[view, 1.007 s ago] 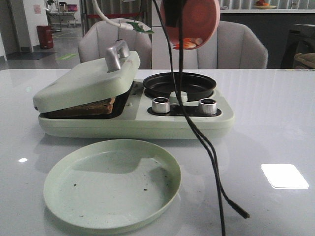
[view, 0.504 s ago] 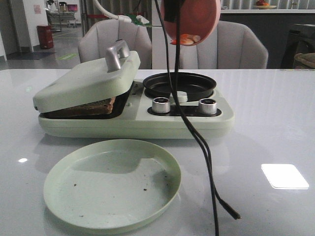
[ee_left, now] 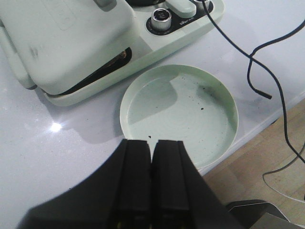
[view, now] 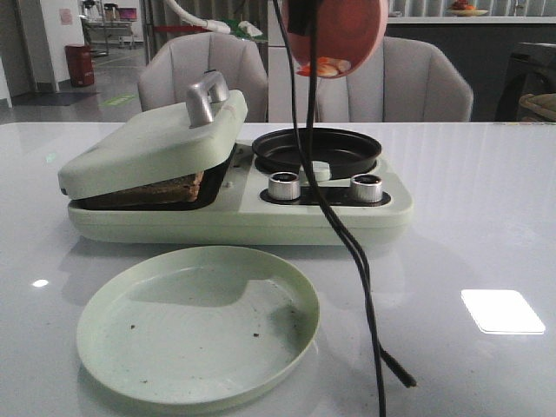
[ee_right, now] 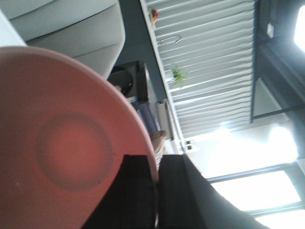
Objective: Make breakfast with bread and shrimp
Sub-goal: 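Tilt the pink bowl with the right gripper to pour shrimp into pan, then carry the pink bowl back and set it on the table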
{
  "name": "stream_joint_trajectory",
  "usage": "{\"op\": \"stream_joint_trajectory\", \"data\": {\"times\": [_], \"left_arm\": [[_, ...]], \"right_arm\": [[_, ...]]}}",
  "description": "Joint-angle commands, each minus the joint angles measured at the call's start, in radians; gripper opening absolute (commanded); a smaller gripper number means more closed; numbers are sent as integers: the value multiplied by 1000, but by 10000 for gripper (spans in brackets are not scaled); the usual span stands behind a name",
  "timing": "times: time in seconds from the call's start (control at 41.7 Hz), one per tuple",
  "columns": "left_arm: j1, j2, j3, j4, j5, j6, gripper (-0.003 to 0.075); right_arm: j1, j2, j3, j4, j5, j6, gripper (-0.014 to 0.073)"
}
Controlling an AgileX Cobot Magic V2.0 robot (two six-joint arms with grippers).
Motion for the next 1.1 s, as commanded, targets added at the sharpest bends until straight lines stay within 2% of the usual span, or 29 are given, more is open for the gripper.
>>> {"op": "stream_joint_trajectory", "data": {"times": [0.0,0.048,0.168,0.312,0.432,0.815,0.887,0.983,1.079], "left_arm": [[-8,-2,-25,-19,-79,-7,99],[-8,-2,-25,-19,-79,-7,99],[-8,-2,-25,-19,-79,-7,99],[-8,-2,-25,-19,-90,-7,99],[-8,-2,-25,-19,-95,-7,99],[-8,-2,-25,-19,-102,-7,99],[-8,-2,-25,-19,-102,-7,99],[-8,-2,-25,-19,-102,-7,99],[-8,-2,-25,-24,-102,-7,99]], "right_arm": [[-10,-38,6,-88,31,-19,50],[-10,-31,7,-153,52,-45,50],[-8,-67,-43,-149,49,-5,50],[-6,-60,-40,-78,44,14,50],[-3,-49,-40,-152,56,-11,50],[-3,-168,-46,-118,111,-11,50],[-8,-209,-46,-21,148,-13,50],[-38,-289,-44,262,163,-45,50],[-117,-397,-2,565,134,-49,50]]}}
